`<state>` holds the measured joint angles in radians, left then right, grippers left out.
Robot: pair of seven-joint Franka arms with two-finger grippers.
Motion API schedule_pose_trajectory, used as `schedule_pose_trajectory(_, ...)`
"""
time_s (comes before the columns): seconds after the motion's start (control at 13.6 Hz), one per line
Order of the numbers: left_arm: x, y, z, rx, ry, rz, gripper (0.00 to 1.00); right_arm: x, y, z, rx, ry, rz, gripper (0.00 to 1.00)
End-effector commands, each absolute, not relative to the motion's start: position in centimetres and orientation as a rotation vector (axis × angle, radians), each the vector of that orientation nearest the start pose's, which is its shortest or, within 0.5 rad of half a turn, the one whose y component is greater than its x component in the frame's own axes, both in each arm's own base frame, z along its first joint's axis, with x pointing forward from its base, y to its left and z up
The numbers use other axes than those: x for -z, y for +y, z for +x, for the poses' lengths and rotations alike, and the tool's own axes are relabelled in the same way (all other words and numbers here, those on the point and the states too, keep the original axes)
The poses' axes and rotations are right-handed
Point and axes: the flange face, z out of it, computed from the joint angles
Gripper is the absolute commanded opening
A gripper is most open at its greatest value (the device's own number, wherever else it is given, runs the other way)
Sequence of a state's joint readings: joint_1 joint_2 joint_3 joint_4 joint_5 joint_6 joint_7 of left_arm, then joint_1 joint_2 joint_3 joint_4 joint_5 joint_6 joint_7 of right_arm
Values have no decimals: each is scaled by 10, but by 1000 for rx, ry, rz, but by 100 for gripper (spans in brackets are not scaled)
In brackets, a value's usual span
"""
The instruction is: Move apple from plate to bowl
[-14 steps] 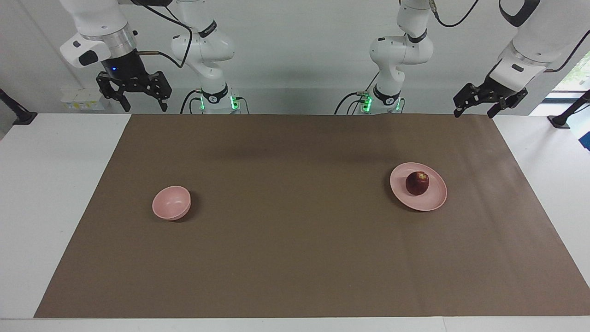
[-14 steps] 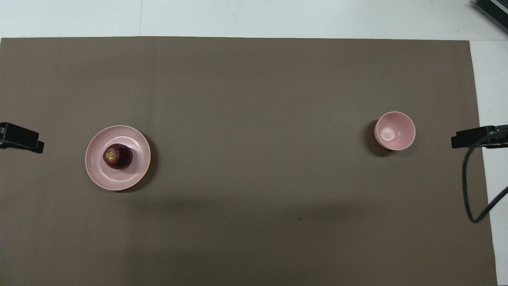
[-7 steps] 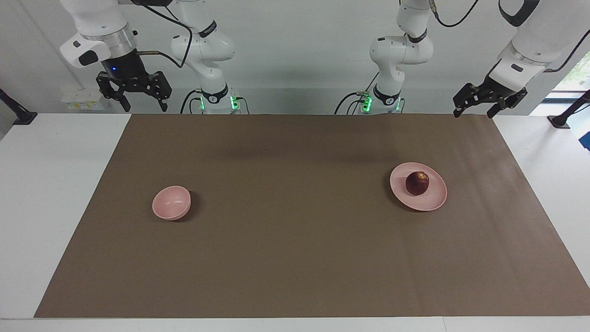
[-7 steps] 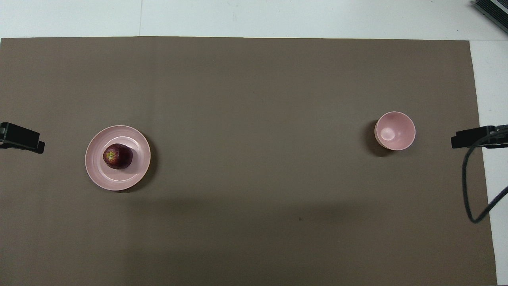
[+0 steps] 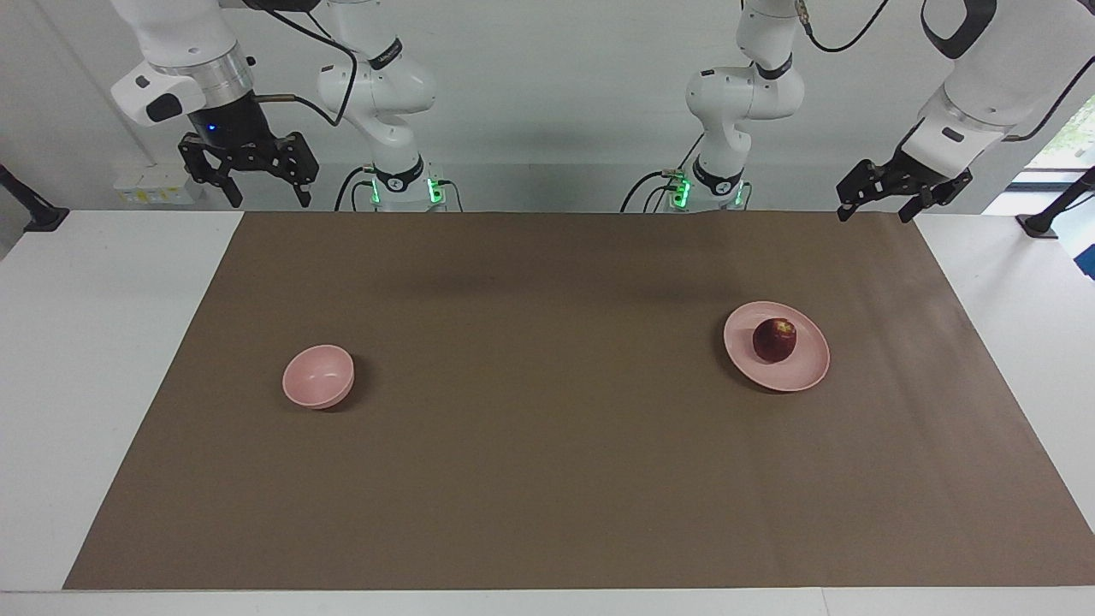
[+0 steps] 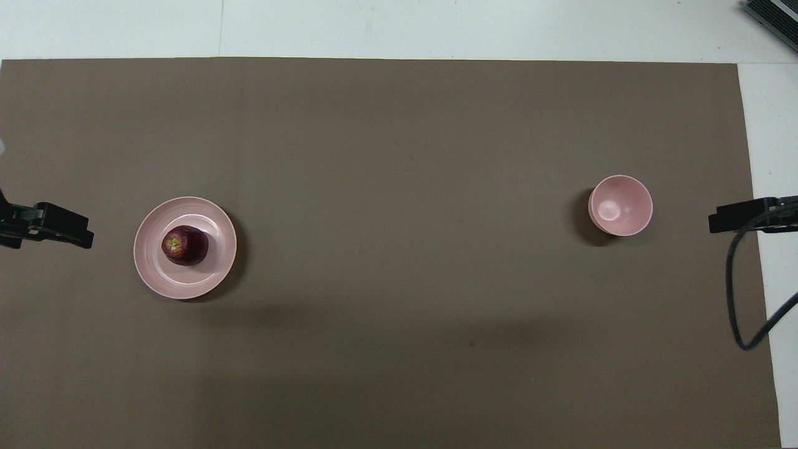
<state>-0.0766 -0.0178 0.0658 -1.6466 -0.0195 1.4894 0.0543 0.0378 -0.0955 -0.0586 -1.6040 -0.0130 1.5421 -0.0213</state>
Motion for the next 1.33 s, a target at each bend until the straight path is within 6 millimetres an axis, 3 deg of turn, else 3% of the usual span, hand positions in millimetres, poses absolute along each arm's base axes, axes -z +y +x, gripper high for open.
schedule_pose_trajectory(0.0,-564,-8,526,-160,95,-3156,100,-658,-15,514,53,-21,-3148,100)
schedule_pose_trajectory(0.29,-523,-10,530,-136,100,-3156,100,-658,-15,514,53,-21,-3146,100)
schedule_pose_trajectory(0.52,-482,-16,534,-97,114,-3155,100,-658,-15,514,53,-21,-3148,100)
schedule_pose_trajectory(0.66,-468,-17,536,-73,116,-3155,100,-658,-15,514,53,-21,-3148,100)
schedule_pose_trajectory(0.88,-410,-24,558,-125,125,-3145,100,-658,-15,514,53,-21,-3148,100)
schedule_pose_trajectory(1.25,-353,-38,566,-94,109,-3138,100,-658,-15,514,53,-21,-3146,100)
